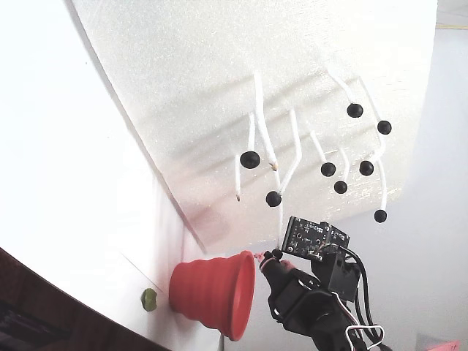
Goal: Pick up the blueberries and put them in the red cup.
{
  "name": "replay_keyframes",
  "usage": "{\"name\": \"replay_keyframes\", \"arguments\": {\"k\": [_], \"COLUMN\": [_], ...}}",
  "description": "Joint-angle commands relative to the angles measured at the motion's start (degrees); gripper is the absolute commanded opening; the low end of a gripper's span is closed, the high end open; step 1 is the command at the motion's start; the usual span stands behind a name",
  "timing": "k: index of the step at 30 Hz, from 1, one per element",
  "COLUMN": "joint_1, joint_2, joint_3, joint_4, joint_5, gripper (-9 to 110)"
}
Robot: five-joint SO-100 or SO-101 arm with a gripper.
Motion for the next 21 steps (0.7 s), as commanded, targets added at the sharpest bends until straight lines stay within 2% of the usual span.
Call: {"name": "replay_keyframes", "arguments": {"k": [1,21], "joint_1": [0.26,0.97], "joint_2": [1.32,-0.97], "joint_3": [-5.63,-8.44], "joint_4": [-1.67,-1.67], "joint_5": [0.26,-0.26], "gripper": [15,15]}}
